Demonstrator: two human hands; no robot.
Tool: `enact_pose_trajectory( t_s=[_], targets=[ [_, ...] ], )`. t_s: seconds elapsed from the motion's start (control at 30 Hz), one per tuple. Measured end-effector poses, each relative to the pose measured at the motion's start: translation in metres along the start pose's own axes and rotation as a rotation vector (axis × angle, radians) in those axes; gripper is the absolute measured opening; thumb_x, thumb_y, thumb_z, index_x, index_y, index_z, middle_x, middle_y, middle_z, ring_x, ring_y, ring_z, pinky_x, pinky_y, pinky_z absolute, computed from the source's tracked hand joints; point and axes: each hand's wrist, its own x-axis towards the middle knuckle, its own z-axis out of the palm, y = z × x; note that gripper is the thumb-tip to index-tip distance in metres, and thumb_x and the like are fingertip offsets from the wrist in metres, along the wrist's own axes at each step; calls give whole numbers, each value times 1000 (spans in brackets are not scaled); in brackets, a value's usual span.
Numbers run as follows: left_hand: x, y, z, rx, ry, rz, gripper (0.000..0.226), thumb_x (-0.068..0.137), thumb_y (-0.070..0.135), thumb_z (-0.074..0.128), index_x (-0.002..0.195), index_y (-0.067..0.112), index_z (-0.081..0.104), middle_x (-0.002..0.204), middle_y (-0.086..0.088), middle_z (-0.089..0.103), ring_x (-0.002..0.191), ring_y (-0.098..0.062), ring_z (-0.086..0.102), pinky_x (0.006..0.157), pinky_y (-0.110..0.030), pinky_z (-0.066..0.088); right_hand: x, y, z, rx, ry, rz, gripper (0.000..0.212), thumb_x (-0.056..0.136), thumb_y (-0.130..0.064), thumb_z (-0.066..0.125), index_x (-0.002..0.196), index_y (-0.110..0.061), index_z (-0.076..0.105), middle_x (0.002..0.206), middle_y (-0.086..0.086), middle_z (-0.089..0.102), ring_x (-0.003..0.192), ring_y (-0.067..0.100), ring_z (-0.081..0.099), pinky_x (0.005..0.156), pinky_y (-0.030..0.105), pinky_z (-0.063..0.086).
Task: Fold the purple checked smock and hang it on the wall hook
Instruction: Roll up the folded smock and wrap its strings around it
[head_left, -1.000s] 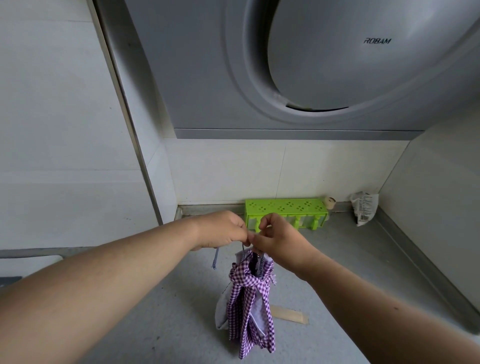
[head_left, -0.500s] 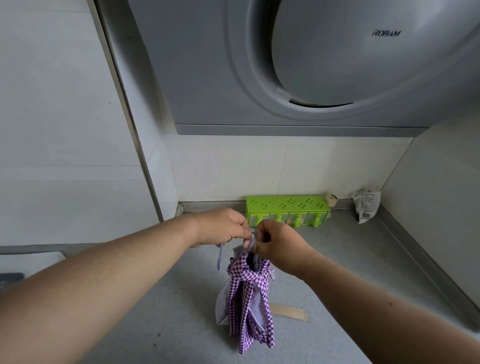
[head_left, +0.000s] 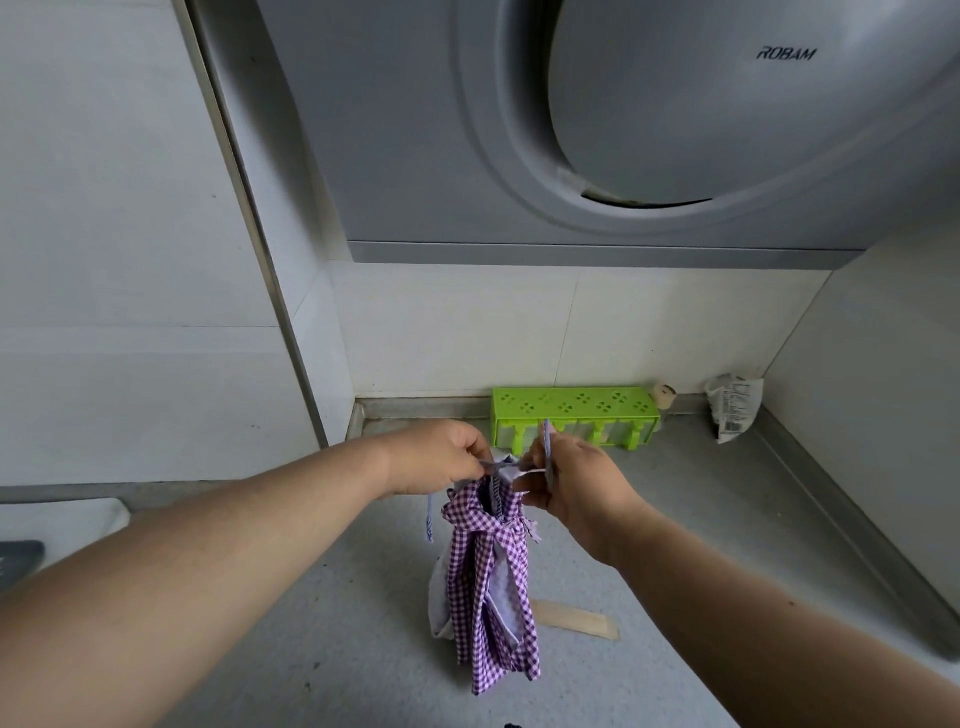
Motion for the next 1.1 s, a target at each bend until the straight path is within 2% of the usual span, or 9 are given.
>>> enact_pose_trajectory(
  t_s=[0.17,0.3,0.4,0.43,0.5,0.63,0.7,0.8,1.1],
  targets=[
    [3,-7,2,60,89,-4,15,106,33,57,99,34,71,107,8,74,106,-16,67,93,-33,51,0,4,-2,-66,-38,-10,40,110,-31,46,82,-4,58,75,11,63,73,25,65,74,38,54],
    [6,-12,4,7,127,-1,29,112,34,44,119,30,72,88,6,67,87,-19,61,76,-31,46,6,5,-3,-87,-63,-60,44,109,-30,48,71,-8,54,84,16,64,78,28,63,81,43,52],
    [11,-19,7,-63,173,24,32,109,43,41,115,45,72,114,-5,76,95,-21,61,86,-39,50,8,6,-4,-102,-82,-78,46,109,-30,48,70,-8,57,95,21,64,81,28,64,83,41,52],
    [11,-18,8,-90,185,35,32,110,40,42,114,44,73,117,-5,76,96,-21,64,87,-35,48,9,6,-4,-98,-86,-80,46,109,-29,48,70,-8,57,96,23,64,82,29,64,82,41,52],
    [10,-14,11,-155,217,38,33,114,28,42,115,33,75,105,4,73,89,-12,63,76,-22,44,8,7,-3,-80,-87,-89,46,109,-29,48,69,-8,58,96,24,63,82,29,64,80,39,53],
    [11,-11,18,-504,197,-13,35,114,16,40,109,16,75,64,2,45,59,-13,38,62,-31,33,9,7,-3,-6,-100,-108,45,111,-26,43,72,-7,54,101,20,73,78,26,62,78,38,51],
    [10,-11,20,-715,199,-41,35,113,10,37,106,12,71,70,-7,60,56,-14,34,56,-29,32,8,6,-4,58,-103,-90,43,112,-27,39,75,-8,50,102,21,75,78,25,63,77,37,51],
    [7,-5,19,-876,200,-69,32,113,8,36,105,14,66,101,-10,80,53,-11,35,51,-26,33,8,4,-4,86,-74,-37,41,112,-31,37,79,-10,49,100,23,74,79,28,67,76,38,54],
    [12,-8,27,-876,120,-114,29,112,10,36,108,16,64,70,2,60,53,-11,34,48,-25,24,12,9,-3,109,87,20,40,111,-38,41,90,-9,59,77,12,71,63,21,64,66,35,53]
  ],
)
